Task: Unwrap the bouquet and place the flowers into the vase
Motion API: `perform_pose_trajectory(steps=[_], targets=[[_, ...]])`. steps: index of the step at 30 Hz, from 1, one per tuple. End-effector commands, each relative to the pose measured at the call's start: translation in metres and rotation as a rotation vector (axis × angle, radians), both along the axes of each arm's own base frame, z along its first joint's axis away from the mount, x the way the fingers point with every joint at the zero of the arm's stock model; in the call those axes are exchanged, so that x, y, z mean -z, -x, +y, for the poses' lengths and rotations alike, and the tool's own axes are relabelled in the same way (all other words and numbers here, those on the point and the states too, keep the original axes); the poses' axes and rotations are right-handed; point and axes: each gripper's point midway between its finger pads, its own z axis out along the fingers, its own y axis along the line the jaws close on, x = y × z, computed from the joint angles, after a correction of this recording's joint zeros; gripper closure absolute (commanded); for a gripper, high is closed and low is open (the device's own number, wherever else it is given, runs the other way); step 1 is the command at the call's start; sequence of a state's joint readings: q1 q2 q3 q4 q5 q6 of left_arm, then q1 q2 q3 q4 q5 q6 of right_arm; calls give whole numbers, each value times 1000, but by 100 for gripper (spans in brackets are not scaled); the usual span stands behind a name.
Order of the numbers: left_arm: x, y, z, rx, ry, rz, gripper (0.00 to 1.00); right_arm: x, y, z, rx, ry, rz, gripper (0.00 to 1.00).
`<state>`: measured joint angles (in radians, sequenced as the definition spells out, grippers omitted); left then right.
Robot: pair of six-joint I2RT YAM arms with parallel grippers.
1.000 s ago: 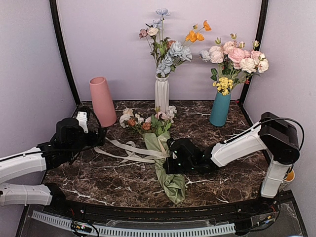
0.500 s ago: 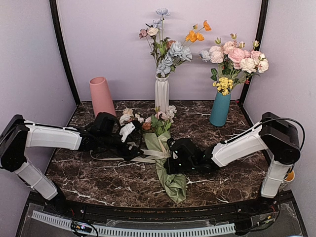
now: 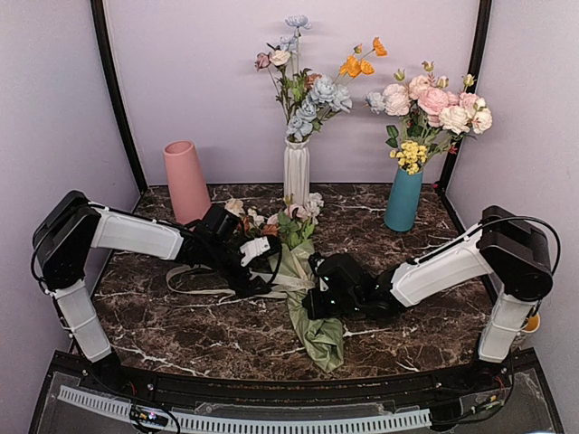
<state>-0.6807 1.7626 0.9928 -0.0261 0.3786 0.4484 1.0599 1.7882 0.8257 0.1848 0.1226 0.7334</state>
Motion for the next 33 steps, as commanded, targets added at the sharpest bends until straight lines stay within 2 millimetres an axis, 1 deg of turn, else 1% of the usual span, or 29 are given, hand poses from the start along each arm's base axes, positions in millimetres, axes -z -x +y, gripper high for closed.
perform_pose_trajectory(steps=[1, 4, 6, 8, 11, 14, 15, 17, 23, 25, 28, 31, 33], targets=[[7, -5, 0, 37, -34, -5, 20, 48, 19, -48, 11, 207, 95, 100], [13, -12, 0, 34, -65, -19, 24, 49, 19, -47, 8, 204, 101, 100], [15, -17, 2, 30, -72, -28, 26, 48, 19, -46, 8, 198, 102, 100], [16, -20, 3, 27, -74, -36, 30, 49, 20, -46, 11, 198, 105, 100], [17, -22, 4, 28, -73, -35, 43, 50, 20, -47, 14, 196, 108, 100], [18, -25, 3, 29, -75, -32, 61, 52, 21, -48, 14, 195, 110, 100], [19, -25, 3, 31, -82, -27, 65, 52, 21, -48, 14, 197, 111, 100], [20, -25, 4, 29, -89, -21, 71, 53, 22, -49, 14, 199, 113, 100], [11, -25, 8, 15, -86, -26, 93, 53, 21, -48, 13, 199, 112, 100], [5, -27, 11, 0, -86, -39, 96, 53, 21, -48, 13, 197, 113, 100], [-8, -33, 18, -42, -73, -63, 97, 54, 22, -48, 13, 200, 116, 100], [-26, -37, 25, -82, -38, -75, 97, 55, 22, -47, 12, 200, 118, 100], [-42, -35, 28, -93, -5, -87, 97, 55, 21, -47, 11, 201, 118, 100]])
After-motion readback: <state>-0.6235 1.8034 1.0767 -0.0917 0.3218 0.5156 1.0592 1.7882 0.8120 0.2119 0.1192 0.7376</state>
